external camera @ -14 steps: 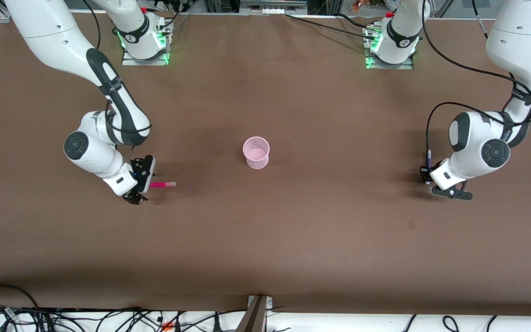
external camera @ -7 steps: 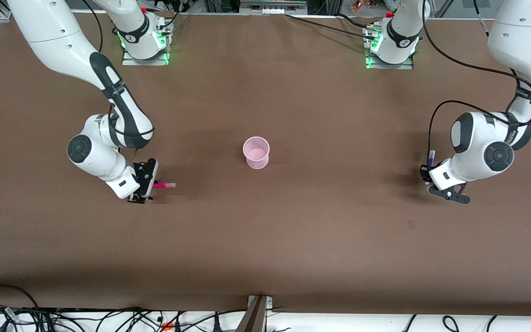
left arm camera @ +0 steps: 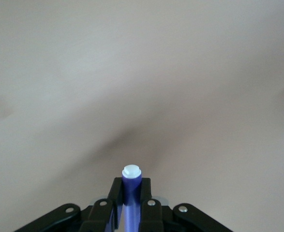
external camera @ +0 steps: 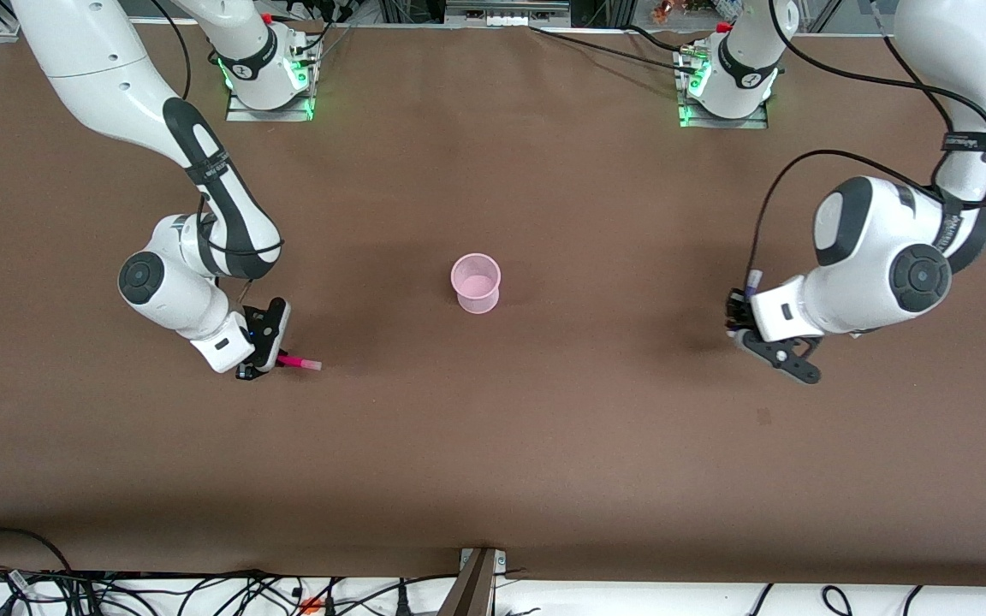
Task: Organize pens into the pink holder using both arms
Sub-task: 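Lift the blue marker with the left gripper toward the pink holder, then carry the blue marker over the pink holder and release it inside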
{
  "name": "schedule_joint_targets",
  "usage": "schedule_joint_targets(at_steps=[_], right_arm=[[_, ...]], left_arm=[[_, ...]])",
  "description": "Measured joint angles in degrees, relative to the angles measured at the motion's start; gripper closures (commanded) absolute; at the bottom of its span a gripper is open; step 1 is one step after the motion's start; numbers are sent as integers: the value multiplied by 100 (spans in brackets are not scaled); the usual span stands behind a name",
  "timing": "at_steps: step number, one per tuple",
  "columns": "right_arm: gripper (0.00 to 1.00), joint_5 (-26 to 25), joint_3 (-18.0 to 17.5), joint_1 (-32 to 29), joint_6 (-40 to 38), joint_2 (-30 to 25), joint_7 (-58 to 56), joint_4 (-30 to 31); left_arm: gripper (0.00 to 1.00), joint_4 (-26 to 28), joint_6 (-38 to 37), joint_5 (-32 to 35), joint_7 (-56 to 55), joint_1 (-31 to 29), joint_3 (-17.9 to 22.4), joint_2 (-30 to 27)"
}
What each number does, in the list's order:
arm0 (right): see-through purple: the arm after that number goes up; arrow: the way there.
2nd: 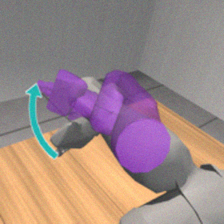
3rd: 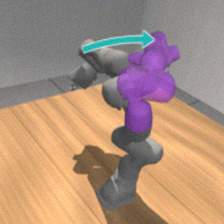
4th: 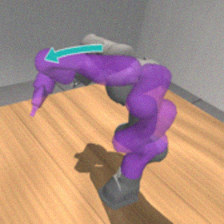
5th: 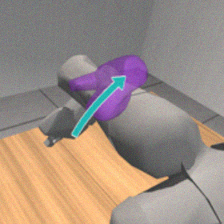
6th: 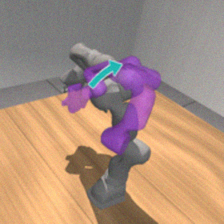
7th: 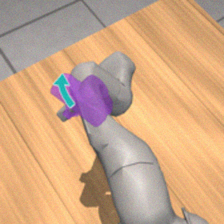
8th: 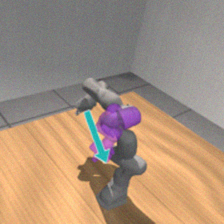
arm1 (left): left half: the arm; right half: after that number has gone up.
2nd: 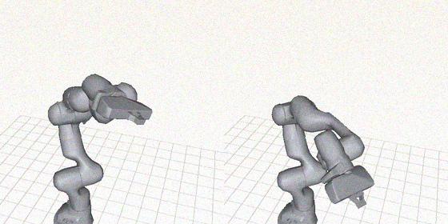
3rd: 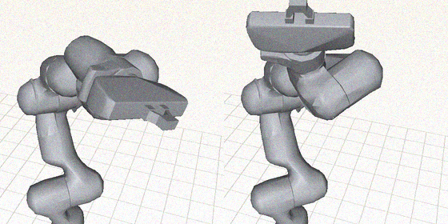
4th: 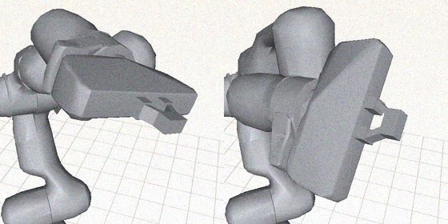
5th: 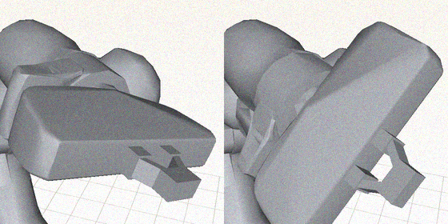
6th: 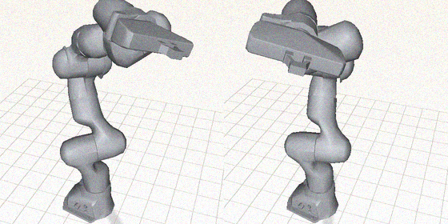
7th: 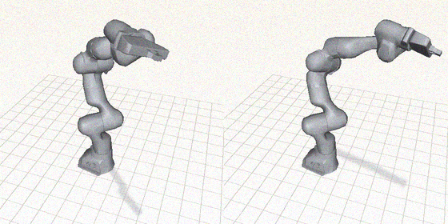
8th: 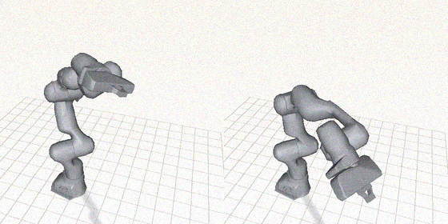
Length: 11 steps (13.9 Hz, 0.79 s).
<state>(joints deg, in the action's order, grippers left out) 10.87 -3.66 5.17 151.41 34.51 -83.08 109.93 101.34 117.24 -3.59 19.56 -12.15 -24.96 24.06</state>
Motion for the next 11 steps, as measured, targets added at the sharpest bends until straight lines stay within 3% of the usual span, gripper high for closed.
schedule_joint_targets(at_steps=[3,7,11], right_arm=[[100,3,-2,2,-346,-248,209,-92],[100,-88,-8,40,-1667,-1054,796,-157],[100,-883,-49,124,-2956,-1644,1813,-436]], left_arm=[[100,2,521,-247,2,72,-665,93],[100,12,1951,-511,2,243,-1448,490],[100,17,3378,-799,2,688,-2115,983]])
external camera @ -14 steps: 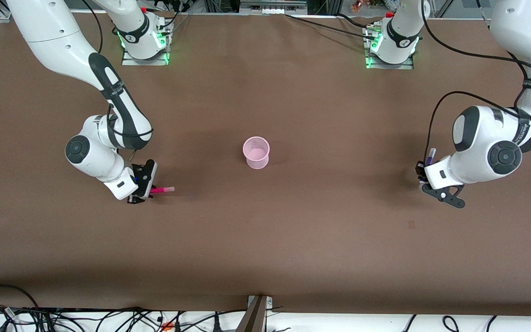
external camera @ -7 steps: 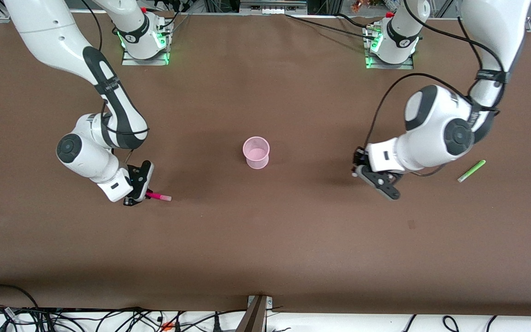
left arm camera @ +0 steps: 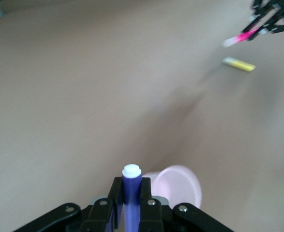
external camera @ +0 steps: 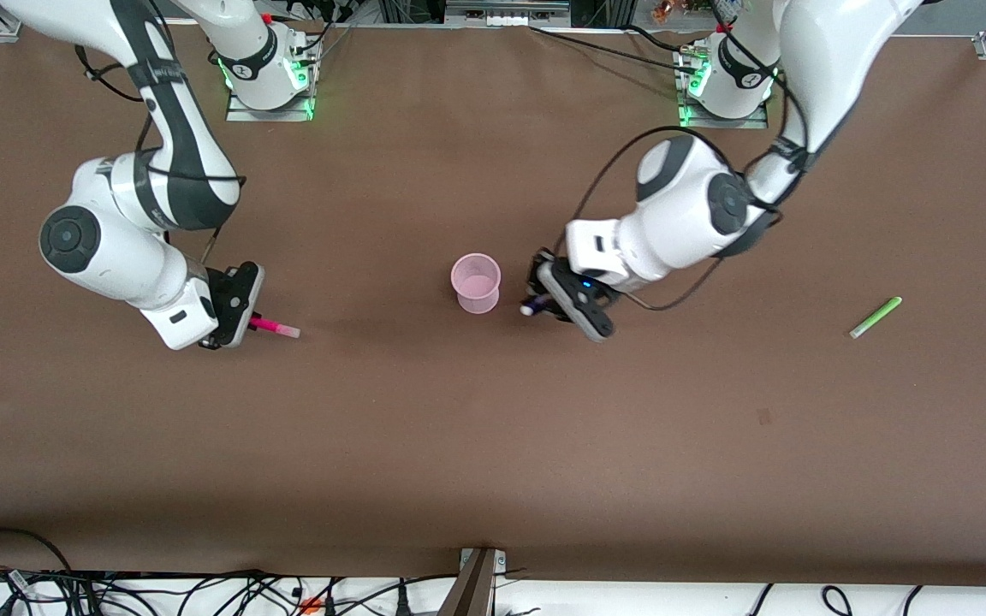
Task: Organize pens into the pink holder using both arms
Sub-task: 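Carry the blue marker over the pink holder and release it inside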
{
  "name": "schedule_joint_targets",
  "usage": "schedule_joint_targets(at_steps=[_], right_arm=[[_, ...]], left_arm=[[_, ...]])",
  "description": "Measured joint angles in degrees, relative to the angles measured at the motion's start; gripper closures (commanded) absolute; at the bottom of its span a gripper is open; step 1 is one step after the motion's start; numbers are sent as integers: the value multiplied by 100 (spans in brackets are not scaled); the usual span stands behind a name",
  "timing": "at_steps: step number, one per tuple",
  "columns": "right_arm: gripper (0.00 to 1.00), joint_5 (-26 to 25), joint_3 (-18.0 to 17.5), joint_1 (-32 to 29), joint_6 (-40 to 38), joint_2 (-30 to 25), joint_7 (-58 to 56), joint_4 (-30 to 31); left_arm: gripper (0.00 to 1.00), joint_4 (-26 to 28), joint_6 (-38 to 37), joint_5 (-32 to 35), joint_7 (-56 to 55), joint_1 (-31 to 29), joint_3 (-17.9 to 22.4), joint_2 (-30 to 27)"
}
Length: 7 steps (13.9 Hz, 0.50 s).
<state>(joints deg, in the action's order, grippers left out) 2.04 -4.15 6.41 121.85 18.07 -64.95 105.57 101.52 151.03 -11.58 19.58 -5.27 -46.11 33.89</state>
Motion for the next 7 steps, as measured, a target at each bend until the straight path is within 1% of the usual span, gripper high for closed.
schedule_joint_targets(at_steps=[2,3,5,7], right_arm=[[100,-378,-31,229,-177,-138,762,-79],[100,-455,-35,339,-222,-172,962,-92],[100,-540,-35,431,-325,-211,1108,-112],[100,-610,-14,427,-418,-222,1112,-193]], left_arm=[[100,0,870,-1,0,448,-124,235],[100,0,1197,-1,0,683,-132,304],[100,8,1593,13,11,1022,-124,375],[100,41,1713,278,124,1079,-107,439]])
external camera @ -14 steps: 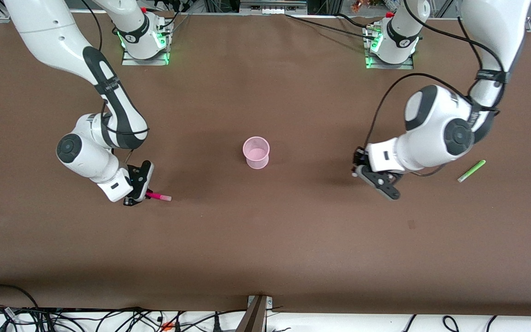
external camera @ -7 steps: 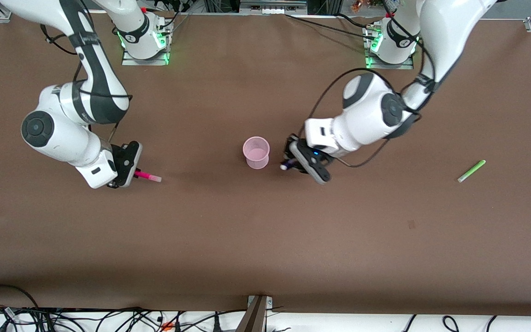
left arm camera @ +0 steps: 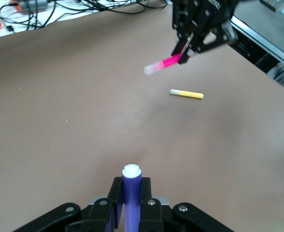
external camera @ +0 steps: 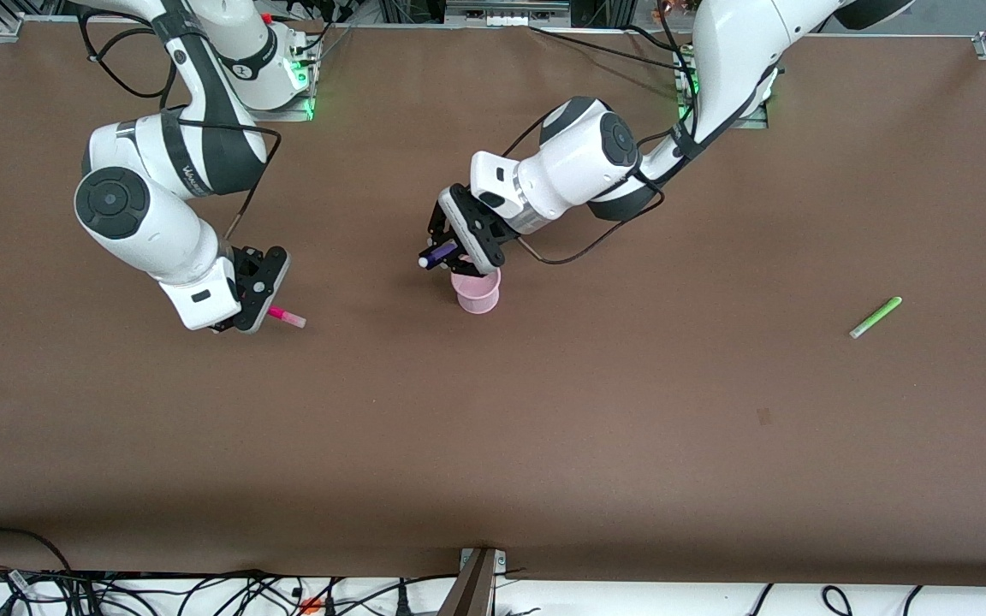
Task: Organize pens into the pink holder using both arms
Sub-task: 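Carry the blue marker over the pink holder and release it inside, then withdraw the left gripper while the right gripper carries the pink marker to the holder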
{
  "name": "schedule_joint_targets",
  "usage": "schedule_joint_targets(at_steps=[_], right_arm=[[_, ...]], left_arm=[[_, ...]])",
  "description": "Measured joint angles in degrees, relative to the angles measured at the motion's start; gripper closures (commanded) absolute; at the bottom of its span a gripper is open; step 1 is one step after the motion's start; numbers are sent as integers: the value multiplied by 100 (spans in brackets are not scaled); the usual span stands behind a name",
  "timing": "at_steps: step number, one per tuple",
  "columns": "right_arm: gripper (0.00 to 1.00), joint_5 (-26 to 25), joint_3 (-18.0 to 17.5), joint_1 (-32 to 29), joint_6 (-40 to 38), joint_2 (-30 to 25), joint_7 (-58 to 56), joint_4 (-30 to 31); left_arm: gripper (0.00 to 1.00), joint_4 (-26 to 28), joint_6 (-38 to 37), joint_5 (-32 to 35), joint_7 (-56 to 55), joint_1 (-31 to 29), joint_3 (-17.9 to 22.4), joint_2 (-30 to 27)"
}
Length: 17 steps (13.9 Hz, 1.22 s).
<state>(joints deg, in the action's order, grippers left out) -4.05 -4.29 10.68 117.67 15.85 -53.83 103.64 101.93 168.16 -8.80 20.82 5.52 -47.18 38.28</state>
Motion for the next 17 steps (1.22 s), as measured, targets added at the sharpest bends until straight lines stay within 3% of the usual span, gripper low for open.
schedule_joint_targets(at_steps=[5,6,7,12,17], right_arm=[[100,-19,67,-4,-353,-80,0,-183],[100,-19,67,-4,-413,-94,0,-198],[100,-19,67,-4,-440,-101,0,-205],[100,-19,54,-2,-451,-101,63,-205],[100,-159,-146,231,-999,-129,793,-480]], left_arm=[[100,68,604,1219,32,-79,227,412],[83,131,828,1336,48,-84,238,555],[1,202,978,1356,89,-82,238,662],[0,288,1128,1358,25,-157,160,725],[0,248,700,1359,-1308,-777,-726,662]])
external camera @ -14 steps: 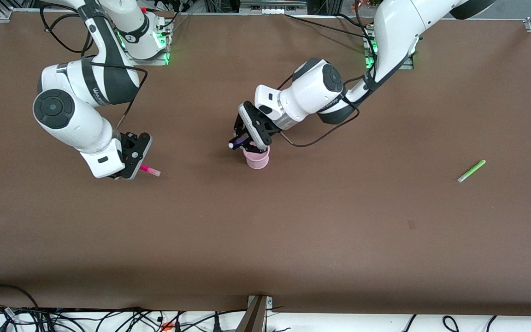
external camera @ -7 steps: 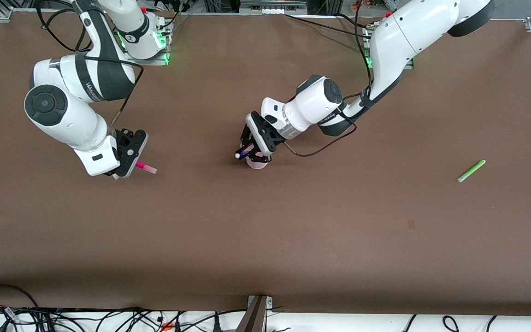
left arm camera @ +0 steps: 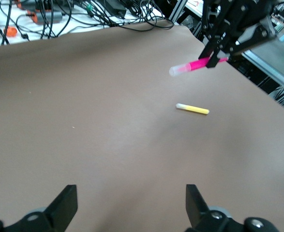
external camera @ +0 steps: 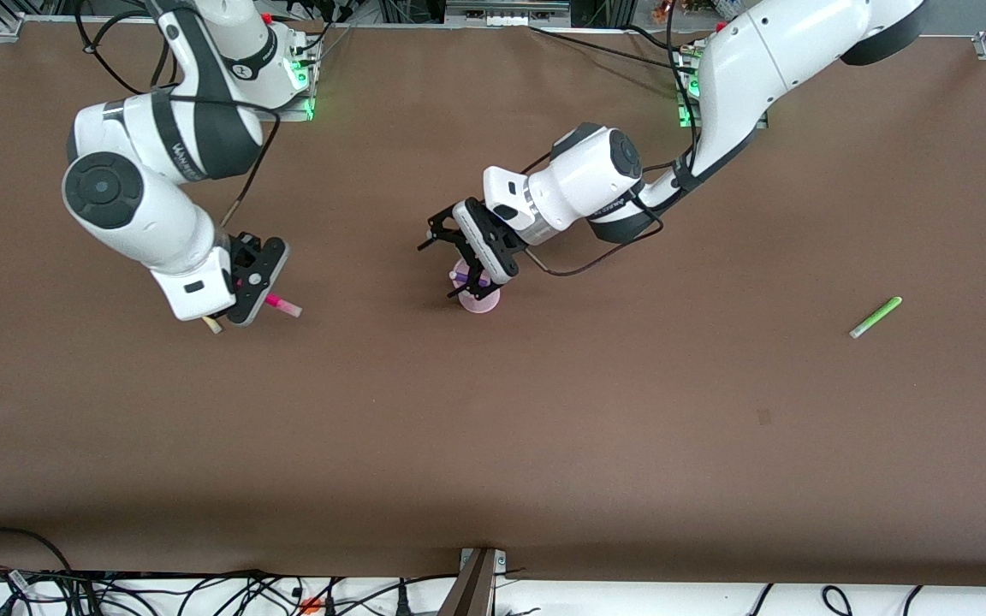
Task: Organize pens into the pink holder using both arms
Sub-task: 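Withdraw the left gripper while the right gripper carries the pink marker to the holder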
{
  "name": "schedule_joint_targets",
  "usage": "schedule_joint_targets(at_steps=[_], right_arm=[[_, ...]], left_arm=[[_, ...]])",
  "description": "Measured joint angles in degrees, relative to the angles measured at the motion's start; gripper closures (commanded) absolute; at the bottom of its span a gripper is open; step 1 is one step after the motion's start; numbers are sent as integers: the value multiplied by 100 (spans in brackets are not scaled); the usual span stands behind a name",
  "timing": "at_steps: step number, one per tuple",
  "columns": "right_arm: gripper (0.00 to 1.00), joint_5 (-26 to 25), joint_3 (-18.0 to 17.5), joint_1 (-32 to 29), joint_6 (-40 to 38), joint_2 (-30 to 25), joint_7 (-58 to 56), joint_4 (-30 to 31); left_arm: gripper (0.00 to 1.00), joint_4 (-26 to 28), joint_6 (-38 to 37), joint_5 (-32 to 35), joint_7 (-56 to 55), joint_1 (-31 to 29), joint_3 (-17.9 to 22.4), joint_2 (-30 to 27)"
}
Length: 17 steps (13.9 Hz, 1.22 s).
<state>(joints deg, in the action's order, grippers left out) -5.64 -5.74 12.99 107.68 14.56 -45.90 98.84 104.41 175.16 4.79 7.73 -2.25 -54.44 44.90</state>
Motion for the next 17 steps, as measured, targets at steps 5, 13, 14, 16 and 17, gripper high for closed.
schedule_joint_targets(at_steps=[5,13,14,16,17], right_arm=[[100,-486,-73,1341,-852,-34,1460,-736],[100,-2066,-89,3475,-901,661,4146,-1121],[100,-2287,-87,3673,-936,868,4277,-1239],[100,-2727,-80,3916,-943,1261,4364,-1368],[100,-2941,-76,4011,-943,1430,4367,-1404]], left_arm=[[0,-817,-2811,1,-84,-1237,-647,-93],[0,-1765,-6998,886,-115,-2572,-589,-178],[0,-1795,-7323,1107,-222,-2732,-587,-197],[0,-1840,-7897,1602,-750,-2921,-578,-355],[0,-1858,-8099,1755,-1165,-2948,-572,-496]])
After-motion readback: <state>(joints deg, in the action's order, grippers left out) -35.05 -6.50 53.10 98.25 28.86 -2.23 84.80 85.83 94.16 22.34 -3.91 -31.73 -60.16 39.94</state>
